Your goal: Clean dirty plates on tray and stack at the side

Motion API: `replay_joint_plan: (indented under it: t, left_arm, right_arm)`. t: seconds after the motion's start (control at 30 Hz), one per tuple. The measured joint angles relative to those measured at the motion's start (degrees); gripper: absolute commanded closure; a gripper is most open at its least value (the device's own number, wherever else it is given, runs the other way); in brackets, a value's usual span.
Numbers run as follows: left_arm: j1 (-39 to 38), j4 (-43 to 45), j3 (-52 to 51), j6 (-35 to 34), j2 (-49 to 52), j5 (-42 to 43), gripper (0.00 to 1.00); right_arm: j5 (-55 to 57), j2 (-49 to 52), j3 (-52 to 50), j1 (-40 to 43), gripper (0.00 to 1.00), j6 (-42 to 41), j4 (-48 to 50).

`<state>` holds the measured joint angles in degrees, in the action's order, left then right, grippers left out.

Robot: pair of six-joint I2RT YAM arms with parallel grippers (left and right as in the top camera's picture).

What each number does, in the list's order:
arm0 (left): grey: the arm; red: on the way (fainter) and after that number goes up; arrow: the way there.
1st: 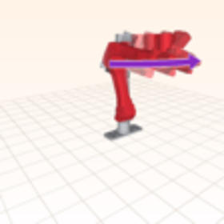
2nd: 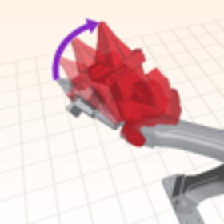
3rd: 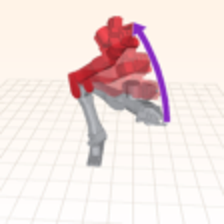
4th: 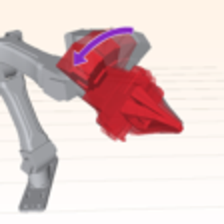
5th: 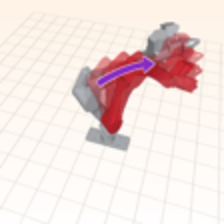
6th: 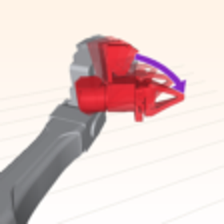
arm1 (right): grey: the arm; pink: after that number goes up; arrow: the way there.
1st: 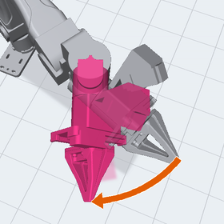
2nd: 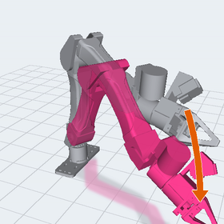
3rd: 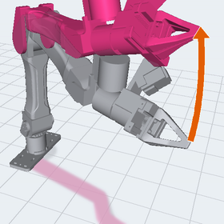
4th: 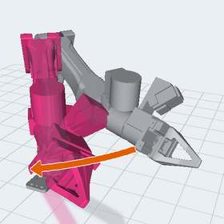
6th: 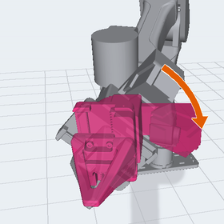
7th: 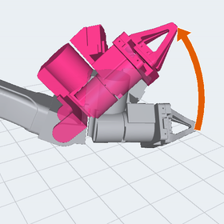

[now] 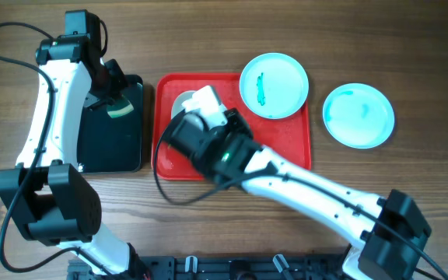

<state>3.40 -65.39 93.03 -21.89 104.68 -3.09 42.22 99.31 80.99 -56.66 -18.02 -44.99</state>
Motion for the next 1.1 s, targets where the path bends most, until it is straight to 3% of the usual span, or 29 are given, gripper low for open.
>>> replay_joint_plan:
  t: [0.17,0.27,0.37,0.57,0.7,0.97,1.07,1.1]
  left_arm:
    - [-0.5,0.0,0.0,-0.1,0.0,0.0,0.96]
    - [-1.7,0.0,0.0,-0.1,0.0,0.0,0.96]
    - [-3.6,0.0,0.0,-0.1,0.0,0.0,0.96]
    - [-6.4,0.2,0.0,-0.1,0.0,0.0,0.96]
    - [-7.1,1.2,0.0,-0.1,0.0,0.0,0.96]
    - [-7.2,1.7,0.0,-0.1,0.0,0.0,0.96]
    - [-7.2,1.8,0.0,-0.1,0.0,0.0,0.96]
    - [-7.2,1.8,0.0,-0.1,0.0,0.0,0.96]
  right_arm:
    - [-30.0,-0.7,0.0,17.9,0.96,-1.6,-0.2]
    - [-43.1,-3.4,0.0,31.6,0.95,-1.9,-1.6]
    - [-49.2,-5.5,0.0,44.5,0.96,-2.3,-4.8]
    - [-52.3,-5.8,-0.3,64.5,0.96,-2.4,-7.8]
    - [-48.8,-5.8,-3.1,73.6,0.95,-3.0,-7.7]
    - [-42.0,-5.8,-15.7,78.9,0.96,-3.8,2.5]
    - [-41.7,-5.8,-19.6,79.0,0.88,-3.9,7.3]
    - [-41.6,-5.8,-20.8,79.0,0.80,-4.1,9.1]
